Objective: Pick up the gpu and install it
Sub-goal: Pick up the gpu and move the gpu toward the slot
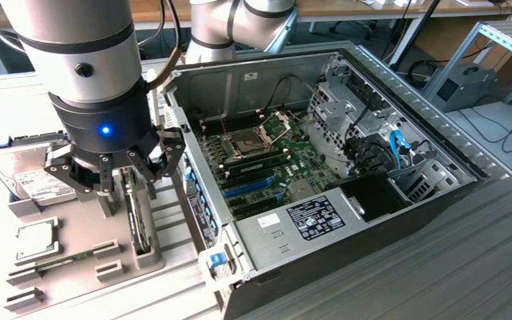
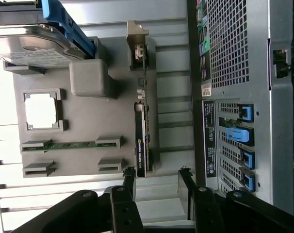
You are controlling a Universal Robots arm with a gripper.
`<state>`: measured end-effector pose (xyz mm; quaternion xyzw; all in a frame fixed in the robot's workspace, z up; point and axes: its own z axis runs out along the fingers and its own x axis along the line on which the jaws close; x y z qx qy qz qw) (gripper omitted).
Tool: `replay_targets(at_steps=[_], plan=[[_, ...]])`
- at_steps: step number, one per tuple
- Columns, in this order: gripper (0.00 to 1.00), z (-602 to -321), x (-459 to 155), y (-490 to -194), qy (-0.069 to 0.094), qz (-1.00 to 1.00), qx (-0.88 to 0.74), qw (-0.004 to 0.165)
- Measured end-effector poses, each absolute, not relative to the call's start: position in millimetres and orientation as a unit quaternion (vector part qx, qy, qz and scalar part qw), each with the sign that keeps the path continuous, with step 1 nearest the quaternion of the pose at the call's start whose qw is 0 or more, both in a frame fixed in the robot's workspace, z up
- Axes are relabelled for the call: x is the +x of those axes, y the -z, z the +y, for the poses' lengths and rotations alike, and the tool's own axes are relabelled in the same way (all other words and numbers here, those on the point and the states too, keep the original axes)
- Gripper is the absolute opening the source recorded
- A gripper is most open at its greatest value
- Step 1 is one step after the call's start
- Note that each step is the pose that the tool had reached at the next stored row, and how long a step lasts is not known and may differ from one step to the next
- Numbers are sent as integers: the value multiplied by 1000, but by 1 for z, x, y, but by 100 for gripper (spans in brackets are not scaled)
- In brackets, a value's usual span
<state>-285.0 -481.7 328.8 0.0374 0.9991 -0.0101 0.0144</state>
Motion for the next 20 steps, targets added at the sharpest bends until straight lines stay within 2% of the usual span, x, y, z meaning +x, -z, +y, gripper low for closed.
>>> replay_targets(at_steps=[20], plan=[[48, -482, -285, -323, 12, 999, 37, 14]])
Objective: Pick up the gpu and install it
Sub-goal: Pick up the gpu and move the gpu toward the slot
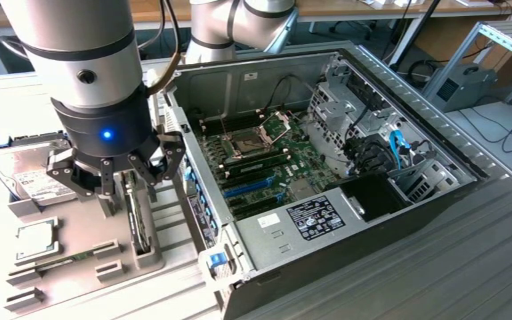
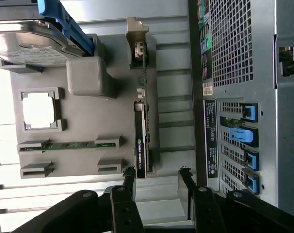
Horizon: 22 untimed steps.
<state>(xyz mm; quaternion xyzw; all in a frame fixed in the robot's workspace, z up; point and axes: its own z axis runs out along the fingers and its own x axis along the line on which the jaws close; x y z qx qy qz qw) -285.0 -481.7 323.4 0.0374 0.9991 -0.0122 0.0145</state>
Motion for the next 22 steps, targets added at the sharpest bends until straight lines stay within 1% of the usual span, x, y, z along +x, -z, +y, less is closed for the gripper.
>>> replay_targets(at_steps=[22], plan=[[48, -482, -285, -318, 16, 999, 37, 15]])
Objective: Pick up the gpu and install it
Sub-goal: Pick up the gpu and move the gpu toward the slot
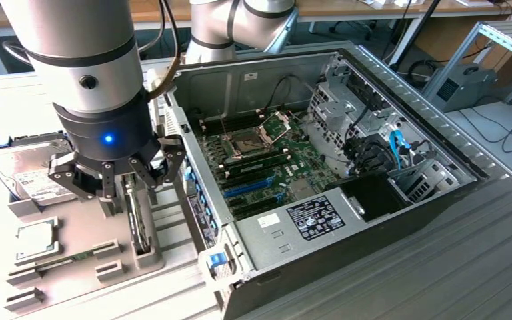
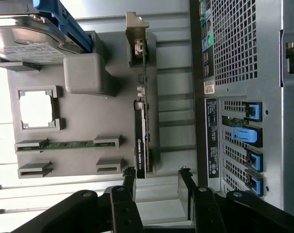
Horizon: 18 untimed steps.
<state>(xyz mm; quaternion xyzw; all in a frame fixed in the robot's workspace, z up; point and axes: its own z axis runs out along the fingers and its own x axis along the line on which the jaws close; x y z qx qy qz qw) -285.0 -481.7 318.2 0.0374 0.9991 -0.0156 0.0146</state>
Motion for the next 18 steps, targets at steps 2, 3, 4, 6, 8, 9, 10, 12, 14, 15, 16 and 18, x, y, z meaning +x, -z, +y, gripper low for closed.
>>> replay_targets(at_steps=[2, 3, 4, 6, 8, 9, 10, 12, 14, 15, 16, 18], plan=[[48, -482, -285, -318, 16, 999, 37, 15], [48, -482, -285, -318, 16, 999, 37, 15], [48, -482, -285, -317, 16, 999, 37, 15], [48, -482, -285, -317, 16, 999, 37, 15], [48, -482, -285, -316, 17, 999, 37, 15], [48, -482, -285, -316, 17, 999, 37, 15], [48, -482, -285, -316, 17, 999, 37, 15], [48, -482, -285, -315, 17, 999, 37, 15], [48, -482, -285, -315, 18, 999, 37, 15], [48, -482, -285, -315, 18, 999, 37, 15], [48, -482, -285, -314, 18, 999, 37, 15], [48, -482, -285, -314, 18, 999, 37, 15]])
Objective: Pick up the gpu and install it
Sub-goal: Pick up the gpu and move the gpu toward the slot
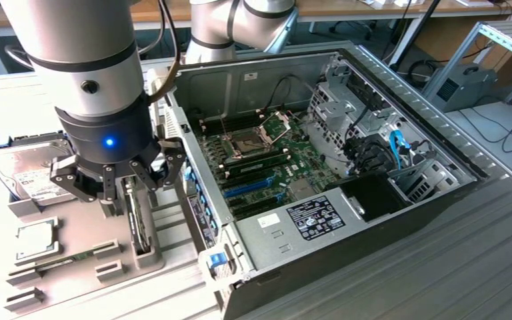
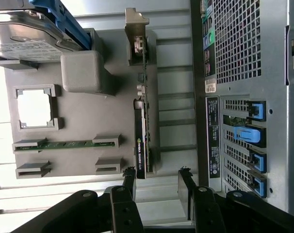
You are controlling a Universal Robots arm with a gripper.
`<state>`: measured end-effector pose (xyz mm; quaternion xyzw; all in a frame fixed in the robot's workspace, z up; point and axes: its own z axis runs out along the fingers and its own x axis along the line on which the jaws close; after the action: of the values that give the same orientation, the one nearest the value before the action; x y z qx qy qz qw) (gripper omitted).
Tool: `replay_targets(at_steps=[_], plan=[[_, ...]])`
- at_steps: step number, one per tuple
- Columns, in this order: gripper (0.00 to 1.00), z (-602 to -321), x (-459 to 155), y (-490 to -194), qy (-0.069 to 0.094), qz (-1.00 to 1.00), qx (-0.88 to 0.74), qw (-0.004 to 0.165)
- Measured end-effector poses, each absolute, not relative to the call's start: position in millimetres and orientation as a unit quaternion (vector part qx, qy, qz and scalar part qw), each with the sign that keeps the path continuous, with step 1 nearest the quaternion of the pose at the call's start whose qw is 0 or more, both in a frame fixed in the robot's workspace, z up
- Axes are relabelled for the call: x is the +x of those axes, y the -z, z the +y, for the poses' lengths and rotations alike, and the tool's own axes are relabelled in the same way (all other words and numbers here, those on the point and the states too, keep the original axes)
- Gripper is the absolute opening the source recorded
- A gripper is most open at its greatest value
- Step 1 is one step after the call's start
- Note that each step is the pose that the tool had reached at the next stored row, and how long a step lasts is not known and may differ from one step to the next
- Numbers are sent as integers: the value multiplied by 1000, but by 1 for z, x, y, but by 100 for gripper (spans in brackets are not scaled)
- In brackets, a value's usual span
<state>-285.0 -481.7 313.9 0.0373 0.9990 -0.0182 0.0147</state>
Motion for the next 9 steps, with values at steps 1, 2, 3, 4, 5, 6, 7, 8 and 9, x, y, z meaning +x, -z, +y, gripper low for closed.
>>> replay_targets(at_steps=[1, 2, 3, 4, 5, 6, 7, 8, 9], plan=[[48, -482, -285, -314, 18, 999, 37, 15], [48, -482, -285, -313, 19, 999, 37, 15], [48, -482, -285, -313, 19, 999, 37, 15], [48, -482, -285, -313, 19, 999, 37, 15], [48, -482, -285, -313, 19, 999, 37, 15], [48, -482, -285, -312, 19, 999, 37, 15], [48, -482, -285, -312, 19, 999, 37, 15], [48, -482, -285, -312, 20, 999, 37, 15], [48, -482, -285, -311, 20, 999, 37, 15]])
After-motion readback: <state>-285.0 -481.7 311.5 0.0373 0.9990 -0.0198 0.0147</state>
